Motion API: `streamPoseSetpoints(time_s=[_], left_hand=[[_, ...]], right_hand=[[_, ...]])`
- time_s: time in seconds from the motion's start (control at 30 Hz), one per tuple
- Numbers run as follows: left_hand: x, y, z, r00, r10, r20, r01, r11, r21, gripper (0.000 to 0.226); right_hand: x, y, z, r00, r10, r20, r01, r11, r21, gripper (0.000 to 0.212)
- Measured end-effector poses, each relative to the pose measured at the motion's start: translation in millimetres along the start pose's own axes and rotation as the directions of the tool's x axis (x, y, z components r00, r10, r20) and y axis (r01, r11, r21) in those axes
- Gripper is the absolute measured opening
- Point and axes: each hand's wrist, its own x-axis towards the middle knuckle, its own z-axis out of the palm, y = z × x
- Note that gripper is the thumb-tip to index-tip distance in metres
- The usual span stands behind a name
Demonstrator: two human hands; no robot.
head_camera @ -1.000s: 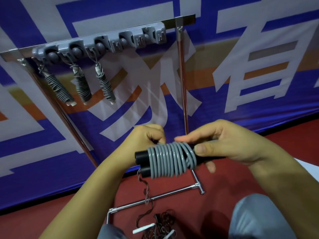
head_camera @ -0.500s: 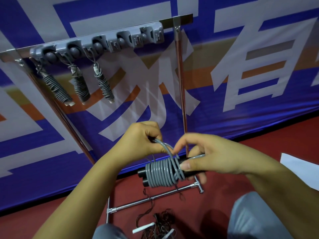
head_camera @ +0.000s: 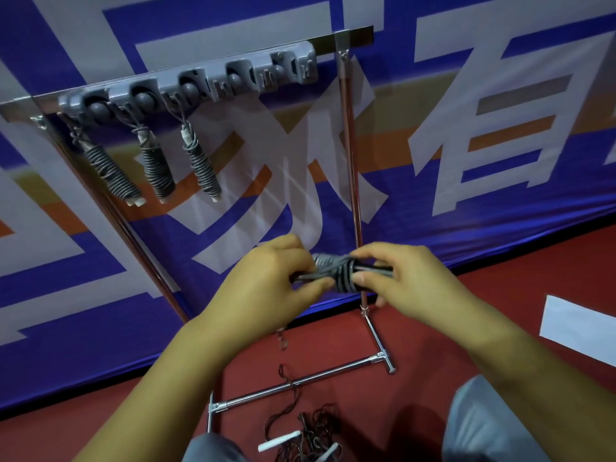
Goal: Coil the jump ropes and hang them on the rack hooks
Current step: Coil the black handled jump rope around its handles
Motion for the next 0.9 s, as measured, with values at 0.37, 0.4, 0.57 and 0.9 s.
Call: streamPoseSetpoints(time_s=[0.37, 0.4, 0.57, 0.9], left_hand=[[8, 21, 18, 0.707, -0.439, 0.553, 0.637, 0.059, -0.768, 0.03], [10, 22, 22, 0.717, -0.473, 0.513, 0.627, 0.116, -0.77, 0.027], [9, 13, 39, 0.871, -0.489, 0.042, 0.464, 0.792, -0.397, 0.033], [12, 21, 35, 0.941, -0.309, -0.134, 0.29, 0.946, -0.144, 0.037]], right_hand=[[4, -4, 7, 0.944, -0.176, -0.279, 0.212, 0.972, 0.105, 0.037], [4, -5, 7, 0.939, -0.186, -0.288, 0.222, 0.97, 0.097, 0.038], [5, -1, 9, 0.945, -0.146, -0.294, 0.202, 0.965, 0.168, 0.032], [3, -3, 12, 0.943, -0.133, -0.306, 0.2, 0.959, 0.2, 0.036]])
